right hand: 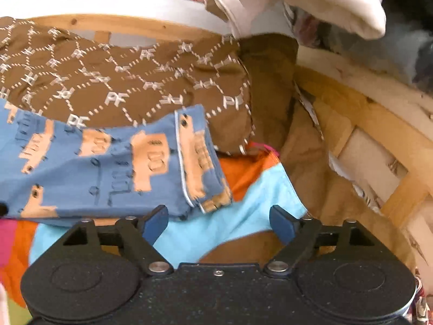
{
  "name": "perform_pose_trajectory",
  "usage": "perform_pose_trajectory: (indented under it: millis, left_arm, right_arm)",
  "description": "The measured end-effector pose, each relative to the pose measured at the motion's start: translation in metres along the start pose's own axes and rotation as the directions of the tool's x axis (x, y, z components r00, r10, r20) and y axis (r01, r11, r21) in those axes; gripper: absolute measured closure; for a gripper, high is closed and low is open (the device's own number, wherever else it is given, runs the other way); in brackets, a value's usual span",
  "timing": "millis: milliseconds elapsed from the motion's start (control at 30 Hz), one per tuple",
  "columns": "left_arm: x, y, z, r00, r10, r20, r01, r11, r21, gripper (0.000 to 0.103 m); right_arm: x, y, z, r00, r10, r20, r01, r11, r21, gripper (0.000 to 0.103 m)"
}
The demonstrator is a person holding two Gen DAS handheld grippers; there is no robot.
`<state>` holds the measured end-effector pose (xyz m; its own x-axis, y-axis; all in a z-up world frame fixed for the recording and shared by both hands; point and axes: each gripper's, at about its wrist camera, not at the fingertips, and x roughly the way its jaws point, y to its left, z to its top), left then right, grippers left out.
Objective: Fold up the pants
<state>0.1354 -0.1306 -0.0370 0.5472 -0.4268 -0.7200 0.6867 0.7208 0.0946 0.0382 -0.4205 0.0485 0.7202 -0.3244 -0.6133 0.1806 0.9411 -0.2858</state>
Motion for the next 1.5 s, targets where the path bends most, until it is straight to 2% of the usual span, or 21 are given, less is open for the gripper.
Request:
perform_pose_trajectory:
  millis: [100,200,267,333,367,500,633,700,767,867,967,1067,1133,1167,1233,1267,1300,1400,1500]
  left_arm:
    - [-0.012,0.02,-0.005,1.0,0.004,-0.017,-0.005,0.996,-0.087,0.002]
    - [-0.025,0.038,-0.009,0.999,0.027,-0.019,-0.029,0.993,-0.115,0.002]
    - [-0.03,0.051,-0.009,0.999,0.048,-0.024,-0.051,0.991,-0.127,0.002]
    - [-0.037,0.065,-0.011,0.996,0.078,-0.032,-0.081,0.988,-0.132,0.001]
    - [-0.04,0.073,-0.013,0.995,0.09,-0.035,-0.094,0.987,-0.13,0.001]
    - [-0.047,0.108,-0.015,0.986,0.165,-0.025,-0.167,0.978,-0.128,0.001]
    - [-0.043,0.143,-0.005,0.972,0.235,0.018,-0.229,0.958,-0.175,0.001]
    - [-0.037,0.158,0.004,0.972,0.233,0.041,-0.22,0.955,-0.198,0.001]
    - [-0.026,0.17,0.019,0.973,0.227,0.029,-0.218,0.959,-0.178,0.003]
    - [-0.005,0.186,0.041,0.974,0.226,-0.018,-0.226,0.969,-0.098,0.013]
    - [0.011,0.203,0.054,0.986,0.163,-0.043,-0.165,0.985,-0.043,0.016]
    - [0.029,0.216,0.056,0.989,0.081,-0.123,-0.085,0.996,-0.032,0.03]
    - [0.039,0.223,0.056,0.984,0.039,-0.175,-0.049,0.997,-0.056,0.041]
    - [0.042,0.227,0.055,0.983,0.013,-0.183,-0.028,0.996,-0.08,0.049]
    - [0.043,0.232,0.056,0.983,-0.03,-0.179,0.006,0.991,-0.131,0.077]
    - [0.043,0.233,0.057,0.984,-0.017,-0.178,-0.009,0.989,-0.144,0.09]
    - [0.042,0.234,0.058,0.984,0.013,-0.177,-0.041,0.987,-0.157,0.094]
    - [0.031,0.232,0.061,0.988,0.047,-0.144,-0.078,0.973,-0.216,0.096]
    - [0.016,0.221,0.06,0.987,0.131,-0.091,-0.146,0.972,-0.183,0.097]
  right_arm:
    - [-0.002,0.006,0.007,0.998,0.042,0.039,-0.042,0.999,0.009,0.01]
    - [0.005,0.019,0.013,0.995,0.095,0.037,-0.095,0.995,0.006,0.007]
    - [0.016,0.027,0.011,0.994,0.105,-0.027,-0.106,0.994,-0.014,0.004]
    - [0.029,0.032,0.001,0.988,0.086,-0.128,-0.091,0.995,-0.036,0.004]
    - [0.027,0.03,-0.004,0.988,0.089,-0.129,-0.093,0.995,-0.023,0.004]
    - [0.011,0.027,-0.005,0.993,0.058,-0.102,-0.064,0.996,-0.056,0.003]
    - [-0.001,0.022,0.005,0.999,0.044,-0.025,-0.046,0.997,-0.063,0.001]
    - [0.0,0.023,0.013,0.998,0.067,-0.006,-0.068,0.996,-0.055,0.001]
    - [0.006,0.027,0.02,0.995,0.095,0.002,-0.095,0.994,-0.062,0.001]
    - [0.018,0.035,0.035,0.989,0.145,0.012,-0.143,0.987,-0.073,0.001]
    - [0.031,0.044,0.051,0.979,0.203,0.031,-0.2,0.977,-0.067,0.001]
    - [0.045,0.052,0.065,0.953,0.3,0.031,-0.298,0.953,-0.048,0.001]
    - [0.054,0.056,0.07,0.934,0.357,0.026,-0.356,0.933,-0.046,0.001]
    - [0.058,0.059,0.072,0.928,0.373,0.022,-0.372,0.927,-0.05,0.001]
    - [0.064,0.066,0.074,0.922,0.388,0.013,-0.386,0.92,-0.061,0.001]
    - [0.065,0.068,0.074,0.92,0.393,0.01,-0.391,0.918,-0.063,0.001]
    - [0.067,0.069,0.073,0.917,0.398,0.007,-0.397,0.916,-0.062,0.001]
    - [0.067,0.071,0.069,0.915,0.403,-0.002,-0.403,0.914,-0.054,0.002]
    - [0.064,0.067,0.065,0.92,0.393,-0.001,-0.392,0.918,-0.053,0.002]
